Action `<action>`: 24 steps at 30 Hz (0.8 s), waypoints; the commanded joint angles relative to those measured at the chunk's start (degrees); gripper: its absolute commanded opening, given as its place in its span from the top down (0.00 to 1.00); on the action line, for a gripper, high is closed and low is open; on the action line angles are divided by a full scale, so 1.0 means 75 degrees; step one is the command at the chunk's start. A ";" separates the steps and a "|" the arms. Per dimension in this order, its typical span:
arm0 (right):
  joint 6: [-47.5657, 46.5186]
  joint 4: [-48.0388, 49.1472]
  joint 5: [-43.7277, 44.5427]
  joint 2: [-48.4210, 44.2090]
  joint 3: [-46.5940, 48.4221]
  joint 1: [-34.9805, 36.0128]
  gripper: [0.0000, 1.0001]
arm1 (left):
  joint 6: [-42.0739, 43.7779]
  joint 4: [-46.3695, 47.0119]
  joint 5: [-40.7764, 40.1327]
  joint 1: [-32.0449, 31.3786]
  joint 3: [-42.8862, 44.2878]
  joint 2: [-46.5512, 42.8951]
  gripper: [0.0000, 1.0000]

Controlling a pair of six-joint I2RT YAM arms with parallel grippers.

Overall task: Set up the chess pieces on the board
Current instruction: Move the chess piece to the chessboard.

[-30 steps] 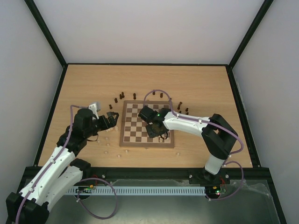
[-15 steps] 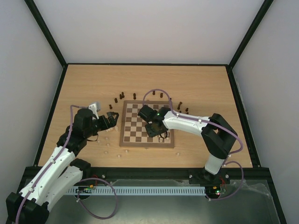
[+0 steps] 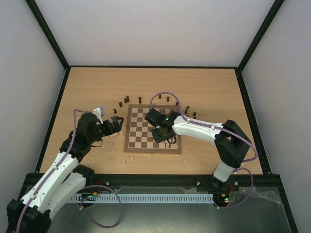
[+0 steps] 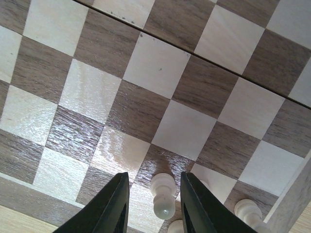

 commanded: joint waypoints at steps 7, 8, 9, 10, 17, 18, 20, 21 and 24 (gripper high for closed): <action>0.0051 -0.0543 0.0052 -0.0006 -0.0198 0.0084 0.71 | -0.0084 0.0217 0.0029 -0.0037 -0.0104 0.0067 0.01; 0.0051 -0.0556 0.0049 0.0010 -0.0190 0.0094 0.72 | -0.0080 0.0223 0.0032 -0.0037 -0.0109 0.0086 0.00; 0.0050 -0.0560 0.0049 0.0013 -0.0195 0.0094 0.73 | -0.0081 0.0226 0.0026 -0.0037 -0.0113 0.0087 0.01; 0.0051 -0.0548 0.0033 0.0022 -0.0204 0.0104 0.73 | -0.0079 0.0239 0.0020 -0.0037 -0.0118 0.0093 0.00; 0.0061 -0.0619 0.0042 0.0097 -0.0231 0.0190 0.73 | -0.0092 0.0273 0.0031 -0.0037 -0.0150 0.0120 0.00; 0.0063 -0.0620 0.0057 0.0107 -0.0231 0.0197 0.73 | -0.0094 0.0277 0.0032 -0.0037 -0.0159 0.0116 0.00; 0.0064 -0.0624 0.0055 0.0109 -0.0251 0.0203 0.73 | -0.0096 0.0283 0.0032 -0.0037 -0.0162 0.0118 0.00; 0.0069 -0.0623 0.0052 0.0118 -0.0255 0.0207 0.73 | -0.0096 0.0292 0.0025 -0.0040 -0.0171 0.0120 0.00; 0.0080 -0.0650 0.0078 0.0139 -0.0267 0.0218 0.73 | -0.0113 0.0295 0.0032 -0.0037 -0.0171 0.0133 0.01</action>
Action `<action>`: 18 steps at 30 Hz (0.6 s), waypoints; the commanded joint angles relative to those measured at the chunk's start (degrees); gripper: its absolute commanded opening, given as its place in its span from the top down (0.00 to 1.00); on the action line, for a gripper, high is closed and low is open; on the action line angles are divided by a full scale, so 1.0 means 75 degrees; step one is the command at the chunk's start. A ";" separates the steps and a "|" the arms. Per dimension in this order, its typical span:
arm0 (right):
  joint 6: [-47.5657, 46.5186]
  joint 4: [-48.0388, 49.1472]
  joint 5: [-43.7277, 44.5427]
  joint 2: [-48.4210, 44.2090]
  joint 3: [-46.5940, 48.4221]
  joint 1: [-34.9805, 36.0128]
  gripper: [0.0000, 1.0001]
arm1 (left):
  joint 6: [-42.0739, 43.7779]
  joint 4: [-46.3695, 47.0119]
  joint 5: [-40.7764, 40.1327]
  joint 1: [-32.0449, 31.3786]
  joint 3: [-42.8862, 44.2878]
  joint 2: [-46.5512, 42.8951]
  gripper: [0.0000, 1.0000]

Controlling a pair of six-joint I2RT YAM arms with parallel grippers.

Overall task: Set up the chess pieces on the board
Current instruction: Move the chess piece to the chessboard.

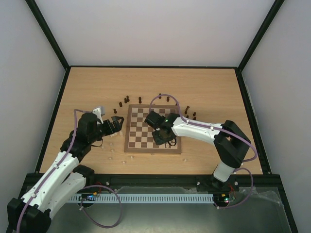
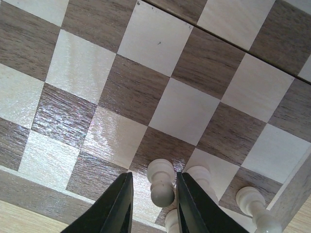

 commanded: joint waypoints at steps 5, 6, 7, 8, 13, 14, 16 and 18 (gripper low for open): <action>0.0054 -0.0481 0.0084 0.0152 -0.0163 0.0061 0.73 | -0.0050 0.0166 0.0029 -0.0046 -0.0143 0.0043 0.00; 0.0047 -0.0481 0.0084 0.0156 -0.0163 0.0061 0.74 | -0.0049 0.0174 0.0038 -0.0050 -0.0147 0.0055 0.00; 0.0045 -0.0471 0.0084 0.0171 -0.0163 0.0056 0.76 | -0.0065 0.0185 0.0041 -0.0048 -0.0147 0.0061 0.00; 0.0045 -0.0462 0.0084 0.0184 -0.0163 0.0065 0.79 | -0.0063 0.0197 0.0041 -0.0048 -0.0147 0.0073 0.00; 0.0013 -0.0405 0.0103 0.0239 -0.0126 0.0060 0.84 | -0.0051 0.0199 0.0026 -0.0060 -0.0149 0.0088 0.00; 0.0011 -0.0398 0.0108 0.0254 -0.0119 0.0054 0.85 | -0.0058 0.0199 0.0018 -0.0060 -0.0149 0.0093 0.00; -0.0001 -0.0391 0.0129 0.0279 -0.0089 0.0051 0.86 | -0.0051 0.0202 0.0009 -0.0060 -0.0145 0.0092 0.00; -0.0013 -0.0362 0.0168 0.0299 -0.0055 0.0052 0.86 | -0.0050 0.0200 0.0006 -0.0060 -0.0136 0.0103 0.00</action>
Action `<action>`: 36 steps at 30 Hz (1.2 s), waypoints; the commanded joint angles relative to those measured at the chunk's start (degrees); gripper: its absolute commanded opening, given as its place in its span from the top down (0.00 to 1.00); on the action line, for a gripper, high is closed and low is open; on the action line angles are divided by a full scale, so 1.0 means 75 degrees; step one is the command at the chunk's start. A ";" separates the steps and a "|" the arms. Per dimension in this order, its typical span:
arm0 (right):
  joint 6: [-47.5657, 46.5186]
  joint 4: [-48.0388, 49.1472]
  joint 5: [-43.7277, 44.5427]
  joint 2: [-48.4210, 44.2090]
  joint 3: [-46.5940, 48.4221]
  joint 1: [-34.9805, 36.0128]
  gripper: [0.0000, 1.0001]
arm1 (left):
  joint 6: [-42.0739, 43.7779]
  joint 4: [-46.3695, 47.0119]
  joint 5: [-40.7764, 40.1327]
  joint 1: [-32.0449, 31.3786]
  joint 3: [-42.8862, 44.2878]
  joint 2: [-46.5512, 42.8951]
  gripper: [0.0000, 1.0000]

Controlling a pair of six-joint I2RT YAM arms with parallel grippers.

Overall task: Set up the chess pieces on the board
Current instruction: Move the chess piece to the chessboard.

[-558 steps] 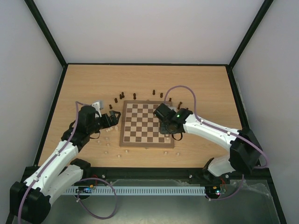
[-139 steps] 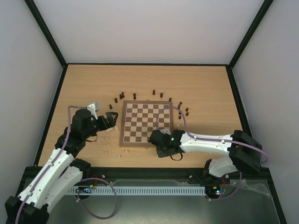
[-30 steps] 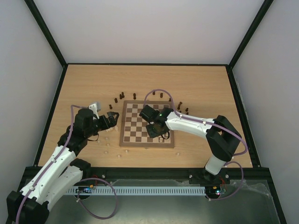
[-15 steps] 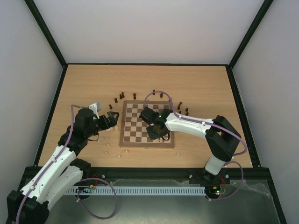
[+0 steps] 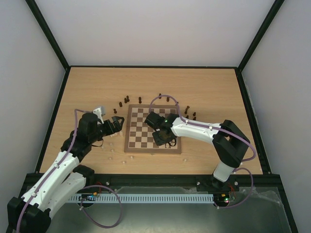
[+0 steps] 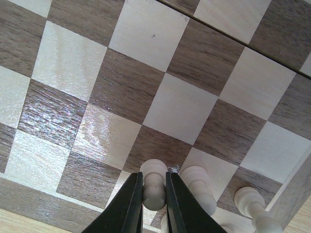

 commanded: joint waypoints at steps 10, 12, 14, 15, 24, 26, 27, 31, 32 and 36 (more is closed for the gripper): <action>-0.0037 -0.0288 0.0272 0.0281 0.0108 -0.0043 0.87 | -0.0021 0.0126 -0.0012 -0.0040 -0.0089 0.0078 0.00; -0.0051 -0.0241 0.0261 0.0294 0.0086 -0.0066 0.87 | -0.0013 0.0126 -0.0016 -0.0040 -0.0090 0.0091 0.01; -0.0071 -0.0228 0.0240 0.0306 0.0097 -0.0081 0.87 | -0.0013 0.0138 -0.0007 -0.0040 -0.0090 0.0102 0.00; -0.0074 -0.0216 0.0240 0.0324 0.0105 -0.0095 0.87 | -0.0020 0.0138 -0.0006 -0.0040 -0.0094 0.0113 0.00; -0.0098 -0.0136 0.0226 0.0300 0.0104 -0.0145 0.85 | -0.0011 0.0149 -0.0021 -0.0040 -0.0089 0.0145 0.01; -0.0109 -0.0123 0.0206 0.0240 0.0110 -0.0142 0.82 | -0.0015 0.0160 -0.0022 -0.0040 -0.0083 0.0151 0.01; -0.0126 -0.0107 0.0167 0.0207 0.0102 -0.0142 0.81 | -0.0012 0.0164 -0.0020 -0.0040 -0.0078 0.0165 0.00; -0.0144 -0.0091 0.0121 0.0037 0.0125 -0.0144 0.79 | -0.0013 0.0176 -0.0021 -0.0040 -0.0069 0.0177 0.00; -0.0149 -0.0086 0.0111 -0.0034 0.0133 -0.0145 0.78 | -0.0015 0.0181 -0.0020 -0.0040 -0.0066 0.0177 0.00; -0.0145 -0.0055 0.0021 -0.0388 0.0158 -0.0139 0.70 | -0.0023 0.0185 -0.0031 -0.0040 -0.0061 0.0166 0.00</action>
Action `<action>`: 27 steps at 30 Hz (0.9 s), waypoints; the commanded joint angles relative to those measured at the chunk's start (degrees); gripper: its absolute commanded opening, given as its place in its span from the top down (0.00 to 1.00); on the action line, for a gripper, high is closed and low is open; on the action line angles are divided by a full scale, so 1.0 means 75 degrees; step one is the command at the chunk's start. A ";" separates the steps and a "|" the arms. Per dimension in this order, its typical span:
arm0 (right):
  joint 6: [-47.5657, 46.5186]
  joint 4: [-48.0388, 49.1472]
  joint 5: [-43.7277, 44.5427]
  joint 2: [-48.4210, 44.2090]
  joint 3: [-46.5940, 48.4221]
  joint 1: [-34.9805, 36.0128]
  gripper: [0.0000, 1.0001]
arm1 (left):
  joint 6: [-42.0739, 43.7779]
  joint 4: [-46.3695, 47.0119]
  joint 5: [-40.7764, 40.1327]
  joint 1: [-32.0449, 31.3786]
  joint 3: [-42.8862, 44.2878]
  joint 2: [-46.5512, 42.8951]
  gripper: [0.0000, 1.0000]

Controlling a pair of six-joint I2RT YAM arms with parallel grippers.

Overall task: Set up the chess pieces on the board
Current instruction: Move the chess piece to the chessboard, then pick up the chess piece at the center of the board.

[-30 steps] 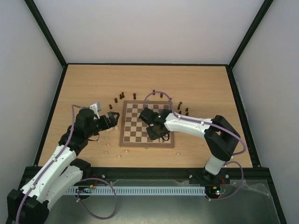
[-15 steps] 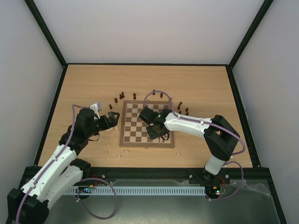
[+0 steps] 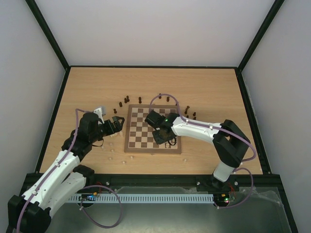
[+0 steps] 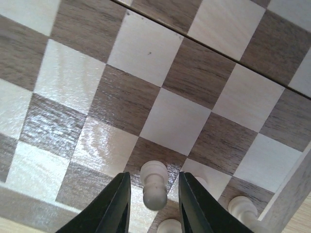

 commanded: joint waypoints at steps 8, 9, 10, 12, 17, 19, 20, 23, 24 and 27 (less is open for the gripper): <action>0.0125 -0.0513 0.0095 -0.1320 -0.0021 -0.0031 0.56 | -0.0009 0.0119 -0.0012 -0.0047 -0.0010 -0.0080 0.00; 0.0177 -0.0557 0.0139 -0.1453 -0.0082 -0.0031 0.56 | 0.0015 0.0101 -0.0012 -0.0044 -0.0018 -0.0100 0.01; 0.0225 -0.0613 0.0177 -0.1594 -0.0143 -0.0030 0.54 | 0.0017 0.0095 -0.0012 -0.0052 -0.0002 -0.0109 0.01; 0.0382 -0.0703 0.0257 -0.1906 -0.0307 -0.0029 0.52 | 0.0029 0.0071 0.0003 -0.0053 0.0015 -0.0135 0.01; 0.0658 -0.0816 0.0302 -0.2478 -0.0759 -0.0030 0.49 | 0.0068 0.0025 0.0041 -0.0048 0.0050 -0.0188 0.01; 0.0758 -0.0808 0.0266 -0.2651 -0.0963 -0.0029 0.49 | 0.0088 -0.0036 0.0027 -0.0046 0.0081 -0.0194 0.01; 0.0786 -0.0780 0.0220 -0.2731 -0.1084 -0.0028 0.48 | 0.0095 -0.0070 0.0008 -0.0047 0.0105 -0.0208 0.00; 0.0803 -0.0589 -0.0056 -0.2924 -0.1345 0.0000 0.42 | 0.0102 -0.0188 -0.0061 -0.0041 0.0201 -0.0226 0.01; 0.0806 -0.0503 -0.0146 -0.2963 -0.1404 0.0024 0.40 | 0.0107 -0.0233 -0.0085 -0.0037 0.0227 -0.0235 0.00; 0.0774 -0.0395 -0.0262 -0.2914 -0.1391 0.0220 0.34 | 0.0085 -0.0329 -0.0170 -0.0038 0.0270 -0.0271 0.01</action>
